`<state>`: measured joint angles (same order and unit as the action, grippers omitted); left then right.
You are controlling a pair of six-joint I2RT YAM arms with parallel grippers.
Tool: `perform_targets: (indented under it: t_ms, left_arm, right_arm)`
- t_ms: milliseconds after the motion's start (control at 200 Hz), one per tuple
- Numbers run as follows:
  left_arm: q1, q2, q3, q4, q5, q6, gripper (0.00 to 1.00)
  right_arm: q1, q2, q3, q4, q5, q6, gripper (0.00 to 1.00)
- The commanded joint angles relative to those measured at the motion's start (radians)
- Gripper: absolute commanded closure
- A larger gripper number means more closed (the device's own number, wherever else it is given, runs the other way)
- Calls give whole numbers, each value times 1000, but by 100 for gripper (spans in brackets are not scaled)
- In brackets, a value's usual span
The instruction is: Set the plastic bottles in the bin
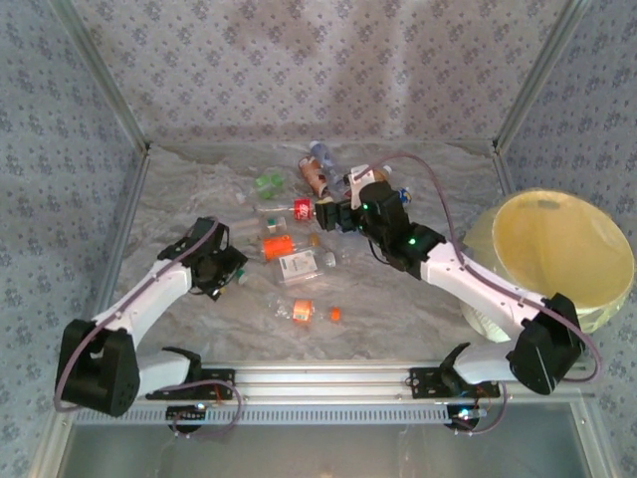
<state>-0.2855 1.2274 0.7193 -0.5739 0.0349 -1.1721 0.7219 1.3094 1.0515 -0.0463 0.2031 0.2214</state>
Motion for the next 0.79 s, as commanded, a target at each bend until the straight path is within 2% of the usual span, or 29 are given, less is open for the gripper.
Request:
perform_targets:
  t_ms: [0, 180, 445, 789]
  left_arm:
    - [19, 76, 11, 110, -33, -136, 27]
    - [12, 166, 15, 165, -23, -141, 31]
    - [9, 219, -47, 288, -7, -163, 46]
    - [23, 145, -90, 336, -66, -114, 61]
  right_arm:
    - [-4, -45, -26, 19, 33, 18, 0]
    - [-6, -74, -45, -9, 53, 18, 0]
    - [-4, -84, -41, -16, 87, 19, 0]
    - [-2, -97, -43, -7, 60, 3, 0]
